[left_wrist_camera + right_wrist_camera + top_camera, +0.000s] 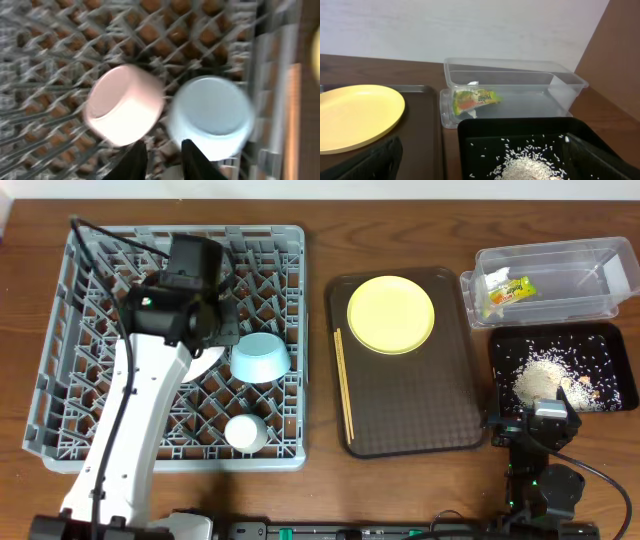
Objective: Sort waste into correct bins and load items into the dishwasher
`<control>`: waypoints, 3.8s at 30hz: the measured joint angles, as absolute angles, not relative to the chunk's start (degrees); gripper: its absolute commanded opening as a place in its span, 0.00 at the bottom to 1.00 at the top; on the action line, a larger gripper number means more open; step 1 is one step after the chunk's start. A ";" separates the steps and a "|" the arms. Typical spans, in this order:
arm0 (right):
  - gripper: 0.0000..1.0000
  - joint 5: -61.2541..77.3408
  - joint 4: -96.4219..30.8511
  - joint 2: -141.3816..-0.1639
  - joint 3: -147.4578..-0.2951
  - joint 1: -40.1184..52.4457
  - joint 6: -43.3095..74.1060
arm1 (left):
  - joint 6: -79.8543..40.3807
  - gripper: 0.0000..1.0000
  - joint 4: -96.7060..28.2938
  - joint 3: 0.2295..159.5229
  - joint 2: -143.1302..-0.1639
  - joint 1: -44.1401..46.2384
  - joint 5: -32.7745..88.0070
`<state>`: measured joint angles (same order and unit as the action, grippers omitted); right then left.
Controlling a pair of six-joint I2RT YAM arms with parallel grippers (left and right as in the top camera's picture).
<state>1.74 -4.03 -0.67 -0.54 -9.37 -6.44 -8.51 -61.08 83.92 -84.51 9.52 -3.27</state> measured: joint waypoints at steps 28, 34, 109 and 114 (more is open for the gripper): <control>0.99 1.74 -4.03 -0.67 -0.51 -9.37 -6.44 | -10.07 0.49 -23.83 83.90 -114.63 28.14 7.29; 0.99 1.72 -4.01 -0.67 -0.51 -9.37 -6.44 | -10.07 0.47 -22.04 83.90 -117.62 28.36 7.29; 0.99 1.74 -4.03 -0.67 -0.51 -9.37 -6.42 | -7.35 0.44 -46.15 85.97 -90.43 34.52 -17.74; 0.99 1.74 -4.03 -0.67 -0.51 -9.37 -6.42 | -8.08 0.48 -41.50 85.58 -102.08 34.57 -8.40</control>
